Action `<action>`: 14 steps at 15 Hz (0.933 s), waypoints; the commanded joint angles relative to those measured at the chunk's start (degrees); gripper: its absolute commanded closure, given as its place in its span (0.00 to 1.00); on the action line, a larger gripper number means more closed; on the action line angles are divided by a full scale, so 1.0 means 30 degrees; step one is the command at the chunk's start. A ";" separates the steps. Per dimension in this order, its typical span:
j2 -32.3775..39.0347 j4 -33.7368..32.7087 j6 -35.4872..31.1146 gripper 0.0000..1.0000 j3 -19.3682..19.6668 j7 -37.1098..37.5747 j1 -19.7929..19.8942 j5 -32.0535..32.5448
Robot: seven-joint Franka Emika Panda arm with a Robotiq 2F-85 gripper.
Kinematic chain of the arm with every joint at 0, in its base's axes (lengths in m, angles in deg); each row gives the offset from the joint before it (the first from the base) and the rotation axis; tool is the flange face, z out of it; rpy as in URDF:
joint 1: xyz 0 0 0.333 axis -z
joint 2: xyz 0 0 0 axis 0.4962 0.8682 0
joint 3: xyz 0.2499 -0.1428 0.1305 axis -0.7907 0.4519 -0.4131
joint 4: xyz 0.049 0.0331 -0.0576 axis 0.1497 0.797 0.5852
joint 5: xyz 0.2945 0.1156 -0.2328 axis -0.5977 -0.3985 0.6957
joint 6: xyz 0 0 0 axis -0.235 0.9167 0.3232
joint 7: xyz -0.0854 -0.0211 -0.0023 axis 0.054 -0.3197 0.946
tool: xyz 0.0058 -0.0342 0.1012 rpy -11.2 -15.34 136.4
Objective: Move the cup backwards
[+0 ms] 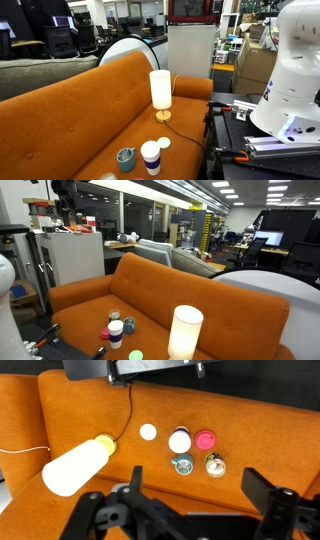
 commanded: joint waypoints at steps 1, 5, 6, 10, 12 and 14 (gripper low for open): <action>0.0063 -0.0053 0.0045 0.00 0.0175 0.0116 -0.0236 0.0116; 0.1140 0.0785 -0.1555 0.00 0.0212 0.0522 -0.0249 -0.0654; 0.1614 0.1031 -0.2006 0.00 0.0239 0.0528 -0.0277 -0.0876; 0.2697 0.1623 -0.2761 0.00 0.0333 0.0399 -0.0413 -0.0798; 0.3260 0.1525 -0.2993 0.00 0.0377 0.0395 -0.0423 -0.0840; 0.3141 0.1452 -0.2989 0.00 0.0380 0.0392 -0.0432 -0.0852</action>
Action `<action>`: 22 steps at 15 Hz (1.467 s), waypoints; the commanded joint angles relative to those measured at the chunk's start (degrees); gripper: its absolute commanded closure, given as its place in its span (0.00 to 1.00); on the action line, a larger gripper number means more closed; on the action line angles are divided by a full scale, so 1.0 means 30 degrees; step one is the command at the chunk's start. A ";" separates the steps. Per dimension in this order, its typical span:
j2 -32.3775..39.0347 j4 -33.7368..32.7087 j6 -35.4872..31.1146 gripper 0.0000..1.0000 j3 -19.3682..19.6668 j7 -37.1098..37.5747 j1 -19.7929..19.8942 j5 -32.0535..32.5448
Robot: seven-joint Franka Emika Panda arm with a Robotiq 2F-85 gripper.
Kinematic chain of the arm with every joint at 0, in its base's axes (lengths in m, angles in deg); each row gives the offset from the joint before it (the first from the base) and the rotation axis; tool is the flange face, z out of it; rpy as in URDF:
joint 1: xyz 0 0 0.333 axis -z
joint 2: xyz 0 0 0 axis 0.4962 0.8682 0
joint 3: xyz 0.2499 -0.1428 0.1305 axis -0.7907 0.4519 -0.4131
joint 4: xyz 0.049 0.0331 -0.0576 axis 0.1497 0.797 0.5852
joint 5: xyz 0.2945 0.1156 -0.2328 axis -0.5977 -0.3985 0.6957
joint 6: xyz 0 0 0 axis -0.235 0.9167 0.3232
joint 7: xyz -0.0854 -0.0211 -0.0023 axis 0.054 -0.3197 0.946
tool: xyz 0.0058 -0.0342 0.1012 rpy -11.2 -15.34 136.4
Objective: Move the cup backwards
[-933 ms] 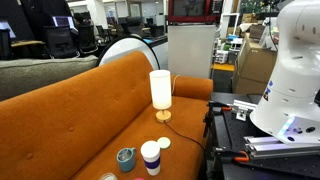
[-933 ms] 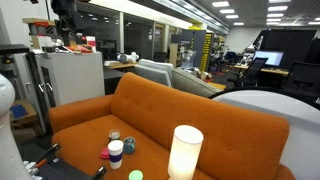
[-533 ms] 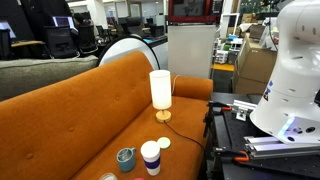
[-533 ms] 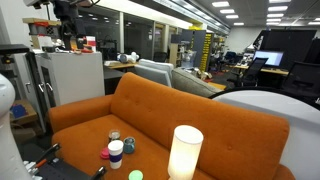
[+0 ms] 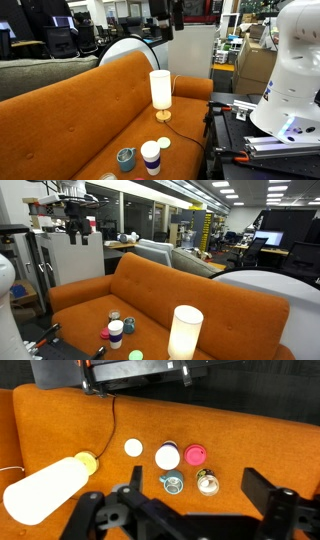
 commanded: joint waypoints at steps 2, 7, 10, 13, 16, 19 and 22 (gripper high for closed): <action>-0.0048 -0.0025 0.0029 0.00 0.0318 0.0144 -0.0398 0.0155; 0.2181 0.1387 -0.4586 0.00 0.0998 0.0958 0.0100 -0.0637; 0.5410 0.1954 -0.8403 0.00 0.1554 0.1036 0.0036 -0.1318; 0.9261 0.1438 -1.0446 0.00 0.2160 0.1057 -0.0039 -0.1990; 0.9965 0.1898 -1.1005 0.00 0.2687 0.0858 -0.0306 -0.2118; 1.1527 0.1047 -1.1219 0.00 0.3049 0.0819 -0.0322 -0.2647; 1.1358 0.0951 -1.1179 0.00 0.3018 0.0831 -0.0374 -0.2711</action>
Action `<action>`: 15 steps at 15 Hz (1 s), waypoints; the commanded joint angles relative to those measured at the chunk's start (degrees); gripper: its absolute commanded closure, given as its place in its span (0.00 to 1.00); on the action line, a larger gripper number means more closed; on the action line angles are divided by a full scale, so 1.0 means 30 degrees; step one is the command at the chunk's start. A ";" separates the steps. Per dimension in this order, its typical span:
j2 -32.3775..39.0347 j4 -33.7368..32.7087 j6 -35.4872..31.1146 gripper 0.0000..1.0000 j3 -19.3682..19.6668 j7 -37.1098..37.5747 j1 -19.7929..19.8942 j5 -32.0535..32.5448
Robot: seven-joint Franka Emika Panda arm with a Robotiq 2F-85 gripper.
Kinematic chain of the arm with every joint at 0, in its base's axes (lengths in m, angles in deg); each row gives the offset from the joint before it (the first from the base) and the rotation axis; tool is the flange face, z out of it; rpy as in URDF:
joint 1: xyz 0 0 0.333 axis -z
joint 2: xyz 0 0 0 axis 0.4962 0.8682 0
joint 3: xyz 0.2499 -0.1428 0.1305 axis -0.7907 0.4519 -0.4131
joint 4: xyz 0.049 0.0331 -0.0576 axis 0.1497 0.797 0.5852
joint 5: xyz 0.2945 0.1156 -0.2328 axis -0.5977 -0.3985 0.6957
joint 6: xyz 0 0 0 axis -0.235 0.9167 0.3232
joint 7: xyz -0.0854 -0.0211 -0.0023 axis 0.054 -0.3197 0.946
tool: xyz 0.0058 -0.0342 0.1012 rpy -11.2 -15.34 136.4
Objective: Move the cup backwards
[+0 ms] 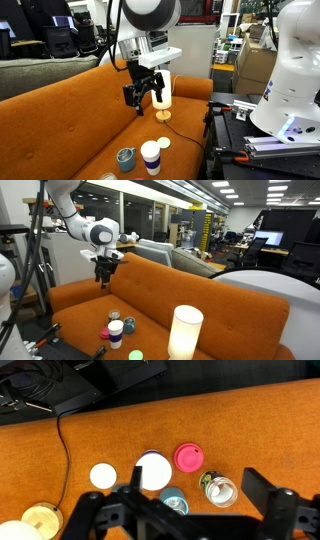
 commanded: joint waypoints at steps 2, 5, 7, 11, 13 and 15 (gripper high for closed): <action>0.0268 -0.0083 -0.0136 0.00 0.0500 0.0185 -0.0298 -0.0385; 0.1923 -0.0345 -0.1444 0.00 0.1183 0.0810 0.0064 -0.1083; 0.3576 -0.0715 -0.2567 0.00 0.1655 0.0608 0.0305 -0.2291; 0.7793 -0.2448 -0.4147 0.00 0.1449 -0.0621 0.1175 -0.5391; 0.9866 -0.3750 -0.4102 0.00 0.1482 -0.0563 0.1269 -0.5773; 1.1759 -0.5017 -0.4084 0.00 0.1634 -0.0212 0.1258 -0.5917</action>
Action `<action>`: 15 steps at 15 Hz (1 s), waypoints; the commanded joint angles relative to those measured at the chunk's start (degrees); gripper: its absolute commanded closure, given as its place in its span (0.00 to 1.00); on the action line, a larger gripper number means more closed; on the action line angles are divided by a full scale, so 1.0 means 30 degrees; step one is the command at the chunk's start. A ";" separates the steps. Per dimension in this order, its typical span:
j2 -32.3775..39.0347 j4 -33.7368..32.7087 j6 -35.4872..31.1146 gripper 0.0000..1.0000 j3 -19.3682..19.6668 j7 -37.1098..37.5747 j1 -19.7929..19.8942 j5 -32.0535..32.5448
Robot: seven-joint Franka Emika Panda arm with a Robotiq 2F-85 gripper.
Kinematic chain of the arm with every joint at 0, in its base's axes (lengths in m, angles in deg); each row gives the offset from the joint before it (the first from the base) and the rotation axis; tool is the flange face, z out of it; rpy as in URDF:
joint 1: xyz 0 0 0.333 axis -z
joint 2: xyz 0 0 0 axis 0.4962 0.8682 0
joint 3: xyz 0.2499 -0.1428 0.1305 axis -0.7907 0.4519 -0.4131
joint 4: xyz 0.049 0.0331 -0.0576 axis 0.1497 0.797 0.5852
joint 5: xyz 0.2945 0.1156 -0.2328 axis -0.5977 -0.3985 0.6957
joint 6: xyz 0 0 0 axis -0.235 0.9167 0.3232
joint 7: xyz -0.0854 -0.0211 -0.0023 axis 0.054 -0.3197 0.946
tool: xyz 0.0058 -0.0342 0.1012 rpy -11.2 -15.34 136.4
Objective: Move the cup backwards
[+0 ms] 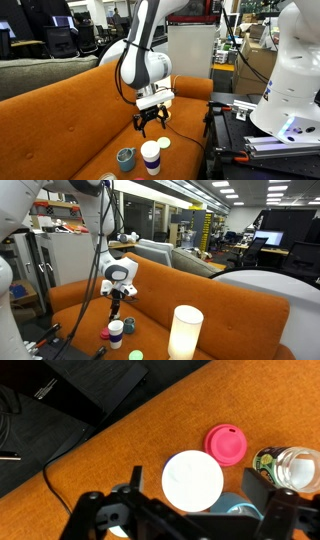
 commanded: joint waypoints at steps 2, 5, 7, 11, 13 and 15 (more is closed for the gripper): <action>0.1734 -0.1199 0.0064 0.00 0.0047 0.0197 0.0046 -0.0130; 0.2766 -0.2037 0.0115 0.00 0.0078 0.0348 0.0121 -0.0146; 0.2646 -0.2085 0.0222 0.00 0.0084 0.0414 0.0115 -0.0156; 0.4467 -0.3220 0.0125 0.00 0.0169 0.1644 0.0268 -0.0708; 0.5587 -0.4020 0.0277 0.00 0.0357 0.2282 0.0124 -0.0689; 0.6775 -0.5048 0.0544 0.00 0.0608 0.3097 -0.0048 -0.0584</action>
